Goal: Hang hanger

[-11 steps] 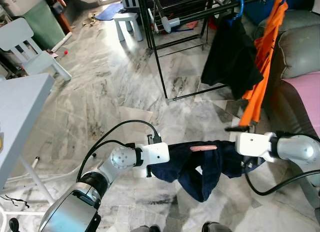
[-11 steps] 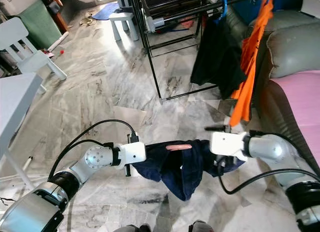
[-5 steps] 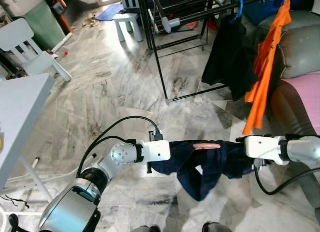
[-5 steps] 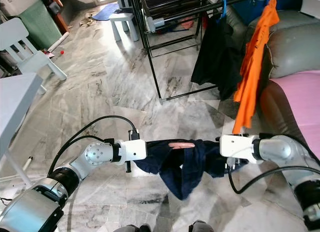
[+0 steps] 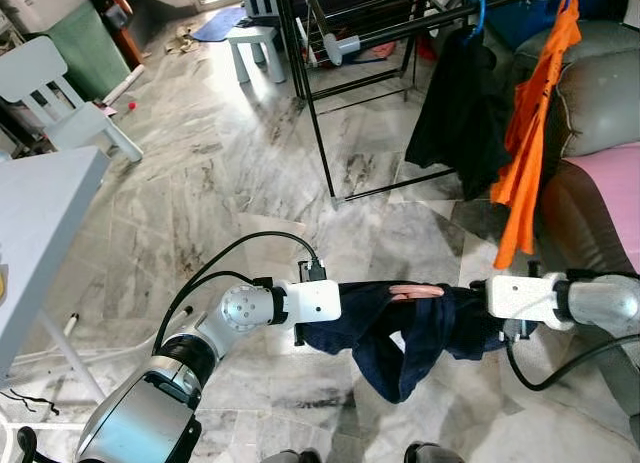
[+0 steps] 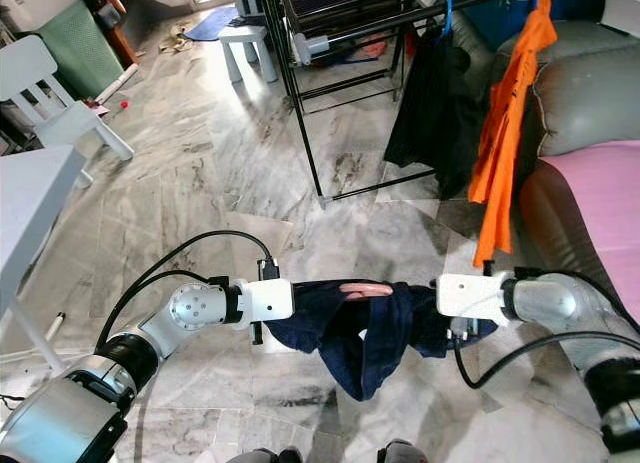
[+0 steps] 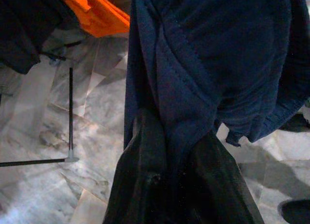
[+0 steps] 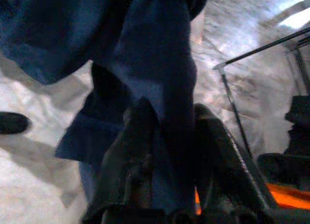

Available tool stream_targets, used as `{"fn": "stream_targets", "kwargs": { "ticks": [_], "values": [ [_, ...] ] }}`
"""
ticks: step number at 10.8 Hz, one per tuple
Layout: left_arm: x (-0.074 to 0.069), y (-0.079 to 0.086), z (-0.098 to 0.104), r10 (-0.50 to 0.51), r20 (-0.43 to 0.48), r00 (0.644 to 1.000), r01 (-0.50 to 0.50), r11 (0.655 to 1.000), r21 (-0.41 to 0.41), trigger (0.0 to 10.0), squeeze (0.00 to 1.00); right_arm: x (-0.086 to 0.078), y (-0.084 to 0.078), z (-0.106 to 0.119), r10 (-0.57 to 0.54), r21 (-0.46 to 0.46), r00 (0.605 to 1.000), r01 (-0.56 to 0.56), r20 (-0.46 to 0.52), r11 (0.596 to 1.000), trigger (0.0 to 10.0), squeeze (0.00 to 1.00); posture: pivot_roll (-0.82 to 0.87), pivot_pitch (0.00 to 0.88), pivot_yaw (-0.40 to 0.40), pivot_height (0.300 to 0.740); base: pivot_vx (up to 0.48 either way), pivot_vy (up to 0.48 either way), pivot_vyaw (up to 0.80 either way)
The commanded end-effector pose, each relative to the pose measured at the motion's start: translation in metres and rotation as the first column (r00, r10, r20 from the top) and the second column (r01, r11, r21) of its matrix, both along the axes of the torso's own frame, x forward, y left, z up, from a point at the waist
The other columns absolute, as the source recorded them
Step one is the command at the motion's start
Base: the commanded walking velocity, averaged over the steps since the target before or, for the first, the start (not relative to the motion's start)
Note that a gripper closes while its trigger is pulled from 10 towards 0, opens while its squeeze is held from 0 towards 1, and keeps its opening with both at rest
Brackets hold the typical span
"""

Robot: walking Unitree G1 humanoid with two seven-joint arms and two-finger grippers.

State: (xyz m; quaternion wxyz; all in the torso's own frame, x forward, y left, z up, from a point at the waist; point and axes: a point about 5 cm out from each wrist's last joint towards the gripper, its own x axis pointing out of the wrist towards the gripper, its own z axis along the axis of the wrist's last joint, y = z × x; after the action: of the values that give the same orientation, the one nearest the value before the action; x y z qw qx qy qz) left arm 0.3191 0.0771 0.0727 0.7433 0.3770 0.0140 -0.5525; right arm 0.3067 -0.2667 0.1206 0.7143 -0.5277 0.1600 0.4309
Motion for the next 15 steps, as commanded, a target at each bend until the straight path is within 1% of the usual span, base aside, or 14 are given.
{"fn": "stream_targets", "kwargs": {
  "ticks": [1, 2, 4, 5, 6, 7, 8, 9, 10, 11, 15],
  "values": [
    [0.004, 0.004, 0.007, 0.0, 0.031, 1.0, 0.001, 1.0, -0.018, 0.0, 0.0, 0.004, 0.006, 0.001, 0.024, -0.015, 0.999, -0.023, 0.029, 1.0, 10.0, 1.0, -0.16, 0.117, 0.193, 0.74, 0.0, 0.0, 0.0],
    [0.003, 0.003, 0.007, -0.005, 0.032, 0.999, 0.006, 1.0, -0.018, 0.0, 0.0, 0.005, 0.0, 0.002, 0.015, -0.051, 0.999, -0.013, 0.045, 0.999, 10.0, 1.0, -0.16, 0.121, 0.196, 0.74, 0.0, 0.0, 0.0],
    [0.003, 0.004, 0.008, -0.009, 0.035, 0.999, 0.009, 1.0, -0.017, 0.0, 0.0, 0.003, -0.003, 0.0, 0.019, -0.065, 0.999, -0.017, 0.033, 0.998, 10.0, 1.0, -0.16, 0.127, 0.197, 0.74, 0.0, 0.0, 0.0],
    [0.004, 0.003, 0.009, -0.01, 0.038, 0.999, 0.011, 1.0, -0.018, 0.0, 0.0, 0.002, -0.004, -0.003, 0.025, -0.082, 0.999, -0.023, 0.025, 0.996, 10.0, 0.7, -0.16, 0.129, 0.198, 0.74, 0.0, 0.0, 0.0],
    [0.004, 0.003, 0.009, -0.015, 0.041, 0.999, 0.016, 1.0, -0.021, 0.0, 0.0, 0.002, -0.005, -0.006, 0.032, -0.106, 0.999, -0.03, 0.013, 0.994, 10.0, 0.0, -0.16, 0.131, 0.2, 0.74, 0.0, 0.0, 0.0],
    [0.003, 0.002, 0.01, -0.02, 0.041, 0.999, 0.021, 1.0, -0.023, 0.0, 0.0, 0.002, -0.004, -0.008, 0.032, -0.104, 0.999, -0.031, 0.002, 0.994, 10.0, 0.0, -0.16, 0.133, 0.199, 0.74, 0.0, 0.0, 0.0],
    [0.003, 0.002, 0.009, -0.022, 0.041, 0.999, 0.023, 0.999, -0.023, 0.0, 0.0, 0.004, -0.002, -0.008, 0.03, -0.085, 1.0, -0.03, 0.008, 0.996, 0.0, 0.0, -0.15, 0.134, 0.2, 0.74, 0.0, 0.0, 0.0],
    [0.002, 0.001, 0.009, -0.025, 0.038, 0.999, 0.026, 0.999, -0.024, 0.0, 0.0, 0.006, 0.003, -0.008, 0.03, -0.058, 0.999, -0.029, 0.021, 0.998, 0.0, 0.0, -0.15, 0.135, 0.199, 0.74, 0.0, 0.0, 0.0],
    [0.001, 0.001, 0.007, -0.029, 0.036, 0.999, 0.03, 0.999, -0.022, 0.0, 0.0, 0.008, 0.008, -0.007, 0.026, -0.003, 0.999, -0.026, 0.036, 1.0, 0.0, 0.0, -0.15, 0.135, 0.199, 0.74, 0.0, 0.0, 0.0],
    [0.001, 0.001, 0.007, -0.03, 0.034, 0.999, 0.031, 0.999, -0.021, 0.0, 0.0, 0.008, 0.009, -0.007, 0.025, 0.013, 0.999, -0.026, 0.041, 1.0, 0.0, 0.0, -0.15, 0.135, 0.2, 0.74, 0.0, 0.0, 0.0],
    [0.0, 0.002, 0.004, -0.031, 0.03, 0.999, 0.031, 1.0, -0.002, 0.0, 0.0, 0.002, 0.005, -0.01, 0.012, 0.041, 1.0, -0.013, 0.028, 0.999, 0.0, 0.0, -0.16, 0.132, 0.202, 0.74, 0.0, 0.0, 0.0]
  ]
}}
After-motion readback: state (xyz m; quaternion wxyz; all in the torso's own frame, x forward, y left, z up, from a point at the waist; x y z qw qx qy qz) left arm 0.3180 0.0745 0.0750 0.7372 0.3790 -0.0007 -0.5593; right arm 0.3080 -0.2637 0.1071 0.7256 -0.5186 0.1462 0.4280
